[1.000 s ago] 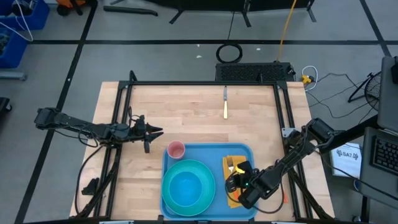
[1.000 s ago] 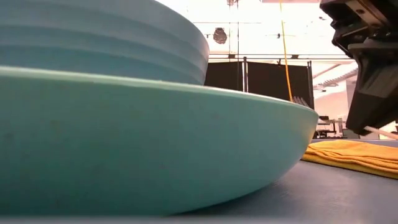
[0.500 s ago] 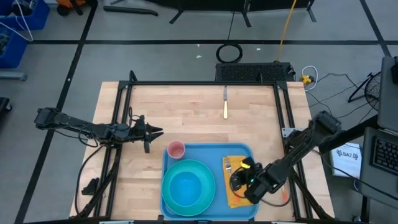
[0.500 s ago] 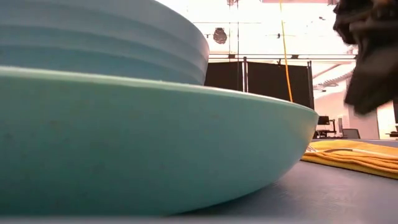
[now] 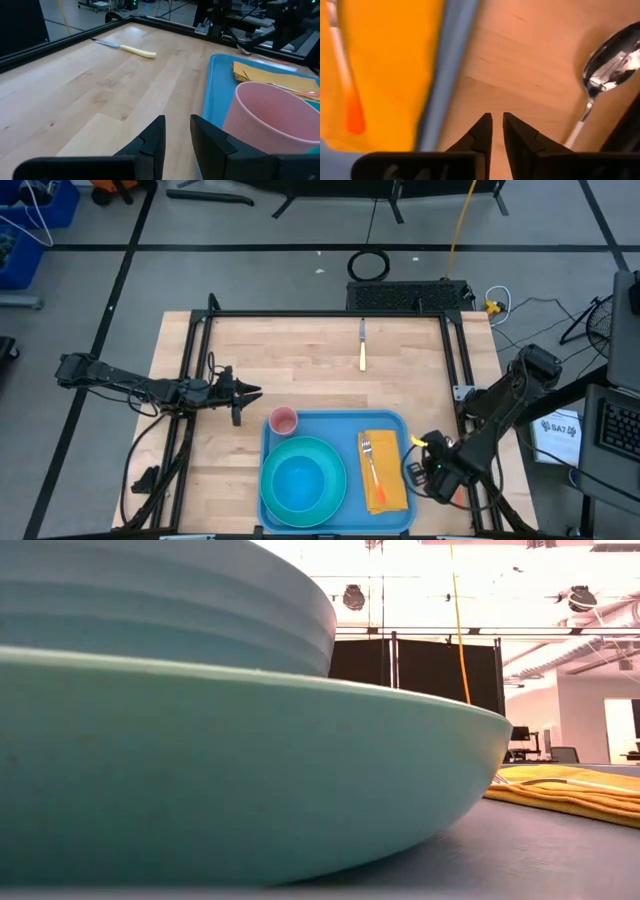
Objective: Set up tray
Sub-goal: Put the orange spoon on the yellow table napkin to the right of the orange fork
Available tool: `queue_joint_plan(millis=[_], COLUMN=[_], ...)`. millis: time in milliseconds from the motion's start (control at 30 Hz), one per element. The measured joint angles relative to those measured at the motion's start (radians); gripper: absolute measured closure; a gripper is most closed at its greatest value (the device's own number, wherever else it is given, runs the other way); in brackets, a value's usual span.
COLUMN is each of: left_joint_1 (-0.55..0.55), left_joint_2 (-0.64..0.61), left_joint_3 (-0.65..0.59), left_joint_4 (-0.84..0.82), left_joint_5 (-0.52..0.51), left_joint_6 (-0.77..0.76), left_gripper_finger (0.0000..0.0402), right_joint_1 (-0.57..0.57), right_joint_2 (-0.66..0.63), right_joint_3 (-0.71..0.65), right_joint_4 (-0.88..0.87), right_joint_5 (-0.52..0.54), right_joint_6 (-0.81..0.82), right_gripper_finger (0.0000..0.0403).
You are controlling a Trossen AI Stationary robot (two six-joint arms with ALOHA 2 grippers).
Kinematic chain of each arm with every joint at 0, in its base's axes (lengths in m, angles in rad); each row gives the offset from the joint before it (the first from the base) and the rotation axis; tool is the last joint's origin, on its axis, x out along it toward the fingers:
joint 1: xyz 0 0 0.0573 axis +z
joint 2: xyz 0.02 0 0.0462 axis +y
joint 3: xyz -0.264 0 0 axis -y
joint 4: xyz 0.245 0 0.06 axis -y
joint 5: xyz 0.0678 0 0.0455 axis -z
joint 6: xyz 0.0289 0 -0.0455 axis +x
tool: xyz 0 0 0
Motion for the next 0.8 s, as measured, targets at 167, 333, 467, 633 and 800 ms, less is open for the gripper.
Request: queue_joint_plan(millis=[167,333,467,633,800], left_joint_1=[0.000,0.000,0.000,0.000,0.000], left_joint_2=[0.000,0.000,0.000,0.000,0.000], left_joint_3=[0.000,0.000,0.000,0.000,0.000], left_joint_4=[0.001,0.002,0.002,0.007,0.016], left_joint_5=[0.000,-0.001,-0.001,-0.001,-0.001], left_joint_6=[0.000,0.000,-0.005,-0.005,-0.006], left_gripper_finger=[0.0309,0.0309,0.0309,0.0309,0.0309], right_joint_1=[0.068,0.125,0.125,0.125,0.125], right_joint_2=[0.000,0.000,0.000,0.000,0.000], right_joint_3=[-0.086,-0.151,-0.180,-0.205,-0.206], right_joint_4=[0.067,0.087,0.085,0.085,0.104], right_joint_5=[-0.128,-0.157,-0.177,-0.229,-0.230], right_joint_6=[0.103,0.170,0.169,0.157,0.154], right_gripper_finger=[0.0388,0.0399,0.0387,0.0363,0.0323])
